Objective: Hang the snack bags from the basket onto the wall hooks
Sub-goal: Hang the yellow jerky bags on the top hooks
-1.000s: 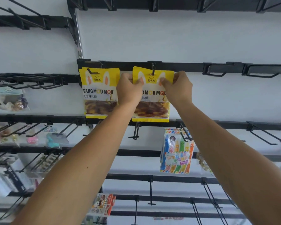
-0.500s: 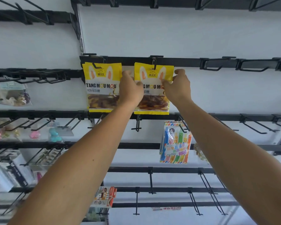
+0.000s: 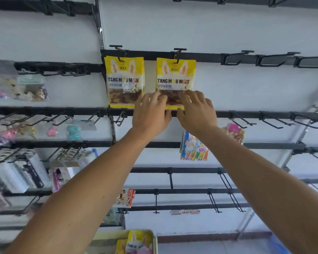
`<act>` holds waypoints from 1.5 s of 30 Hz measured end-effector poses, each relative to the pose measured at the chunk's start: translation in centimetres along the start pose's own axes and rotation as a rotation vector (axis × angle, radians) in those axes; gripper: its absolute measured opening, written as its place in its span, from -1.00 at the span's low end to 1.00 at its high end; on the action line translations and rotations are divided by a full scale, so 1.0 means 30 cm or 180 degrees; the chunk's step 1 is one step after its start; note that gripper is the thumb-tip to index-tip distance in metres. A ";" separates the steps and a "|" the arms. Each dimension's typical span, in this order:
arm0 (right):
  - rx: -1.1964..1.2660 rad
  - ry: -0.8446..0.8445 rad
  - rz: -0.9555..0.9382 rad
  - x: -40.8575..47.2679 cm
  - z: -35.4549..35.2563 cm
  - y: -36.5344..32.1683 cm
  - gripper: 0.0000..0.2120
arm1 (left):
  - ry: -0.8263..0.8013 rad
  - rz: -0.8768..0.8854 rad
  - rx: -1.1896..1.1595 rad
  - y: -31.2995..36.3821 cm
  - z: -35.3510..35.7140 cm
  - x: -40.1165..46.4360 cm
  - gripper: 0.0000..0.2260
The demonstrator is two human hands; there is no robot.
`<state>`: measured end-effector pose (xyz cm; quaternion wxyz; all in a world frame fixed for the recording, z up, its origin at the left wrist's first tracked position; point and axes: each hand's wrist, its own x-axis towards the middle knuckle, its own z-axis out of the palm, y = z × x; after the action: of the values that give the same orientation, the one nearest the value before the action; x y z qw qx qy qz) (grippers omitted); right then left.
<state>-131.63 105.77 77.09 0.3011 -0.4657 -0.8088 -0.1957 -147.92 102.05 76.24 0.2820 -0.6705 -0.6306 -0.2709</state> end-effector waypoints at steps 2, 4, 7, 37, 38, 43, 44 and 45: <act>0.0002 -0.0047 -0.0056 -0.057 0.000 -0.016 -0.57 | -0.0190 -0.0013 0.0229 -0.010 -0.022 -0.059 -0.59; 0.0049 -0.0077 -0.0113 -0.115 -0.001 -0.039 -0.56 | -0.0305 -0.0039 0.0289 -0.016 -0.051 -0.121 -0.57; 0.0213 -0.0260 -0.0174 -0.226 0.017 -0.076 -0.54 | -0.0417 -0.0137 0.0207 -0.008 -0.085 -0.238 -0.57; 0.0639 -0.3070 0.0582 -1.120 0.923 -0.758 -0.61 | -0.3161 -0.1895 -0.1488 -0.502 0.579 -1.539 -0.65; 0.0636 -0.3165 0.0621 -1.139 0.967 -0.760 -0.61 | -0.3217 -0.1962 -0.1610 -0.494 0.622 -1.563 -0.65; 0.0656 -0.3403 0.0692 -1.218 1.181 -0.736 -0.60 | -0.3351 -0.2403 -0.2018 -0.460 0.862 -1.639 -0.64; 0.0658 -0.3430 0.0678 -1.232 1.222 -0.726 -0.59 | -0.3336 -0.2486 -0.2070 -0.455 0.909 -1.648 -0.65; 0.0663 -0.3456 0.0684 -1.244 1.262 -0.716 -0.59 | -0.3340 -0.2536 -0.2096 -0.451 0.957 -1.654 -0.66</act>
<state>-147.51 94.13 23.25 -0.0958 -0.5471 -0.8108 0.1848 -164.08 88.96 21.14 -0.3926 -0.4819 -0.7643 -0.1717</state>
